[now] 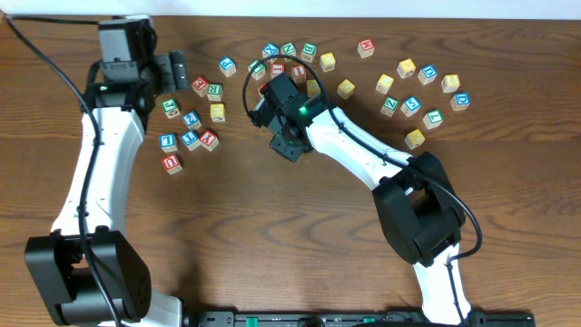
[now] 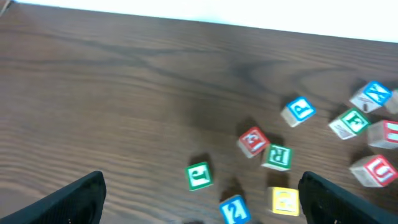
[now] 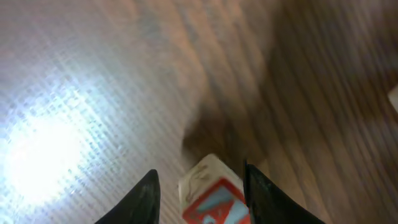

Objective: Spell out AI2

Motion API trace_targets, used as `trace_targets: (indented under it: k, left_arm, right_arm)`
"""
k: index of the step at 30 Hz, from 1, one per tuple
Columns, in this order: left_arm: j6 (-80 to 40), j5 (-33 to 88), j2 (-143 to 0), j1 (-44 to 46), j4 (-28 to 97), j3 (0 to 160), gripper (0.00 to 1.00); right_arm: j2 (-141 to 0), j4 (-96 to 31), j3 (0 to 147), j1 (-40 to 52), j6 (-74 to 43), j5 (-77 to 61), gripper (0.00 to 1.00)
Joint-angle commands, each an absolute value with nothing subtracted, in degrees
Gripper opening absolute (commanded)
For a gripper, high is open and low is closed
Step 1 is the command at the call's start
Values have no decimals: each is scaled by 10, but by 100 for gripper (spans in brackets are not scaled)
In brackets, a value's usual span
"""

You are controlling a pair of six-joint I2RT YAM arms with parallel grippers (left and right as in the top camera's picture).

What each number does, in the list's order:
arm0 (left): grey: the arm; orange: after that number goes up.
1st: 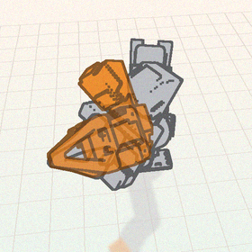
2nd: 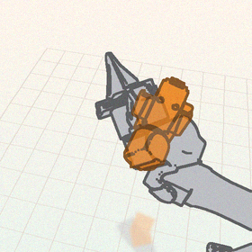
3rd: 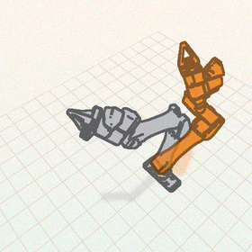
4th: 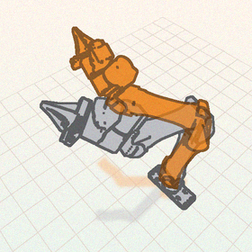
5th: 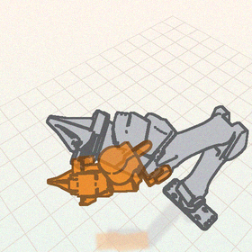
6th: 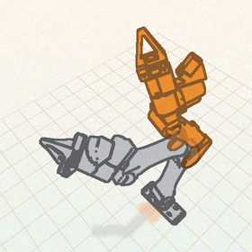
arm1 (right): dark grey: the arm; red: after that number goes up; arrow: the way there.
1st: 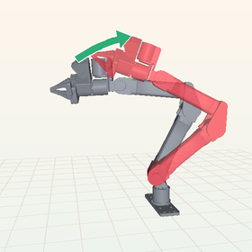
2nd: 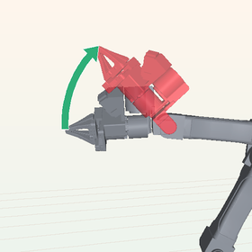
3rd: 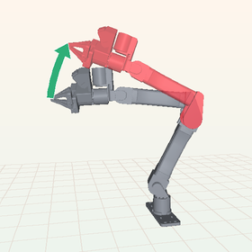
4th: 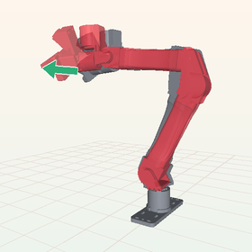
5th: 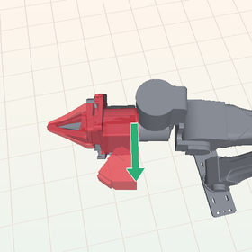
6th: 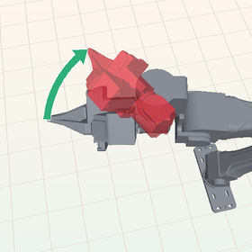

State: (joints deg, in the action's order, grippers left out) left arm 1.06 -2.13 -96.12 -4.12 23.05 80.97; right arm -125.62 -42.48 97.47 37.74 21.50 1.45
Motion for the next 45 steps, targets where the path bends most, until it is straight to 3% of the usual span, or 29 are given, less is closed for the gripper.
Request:
trace_targets:
  k: [1, 7, 13, 16, 20, 21, 29, 45]
  left_arm:
    - [1, -30, -956, -44, 236, 820, 97]
    - [1, -30, -956, -44, 236, 820, 97]
    - [2, -31, -956, -44, 236, 820, 98]
    - [0, -27, -956, -44, 236, 820, 98]
    - [-5, 49, -956, -41, 248, 820, 98]
    - [-5, 67, -957, -41, 251, 820, 98]
    - [-53, 110, -986, -41, 255, 820, 100]
    - [-53, 116, -1008, -41, 263, 820, 100]
  right_arm:
    - [-1244, -426, 982, 383, 269, -6, 38]
    - [-1244, -406, 982, 383, 260, -6, 31]
    - [-1225, -401, 1004, 373, 150, 16, 28]
    - [-1209, -405, 1011, 358, 64, 16, 22]
    - [-1206, -432, 1011, 333, -82, 15, 2]
    - [-1207, -445, 1010, 326, -123, 15, 1]
    - [-1222, -472, 971, 318, -312, 14, 1]
    - [-1223, -348, 864, 323, -356, -22, 1]
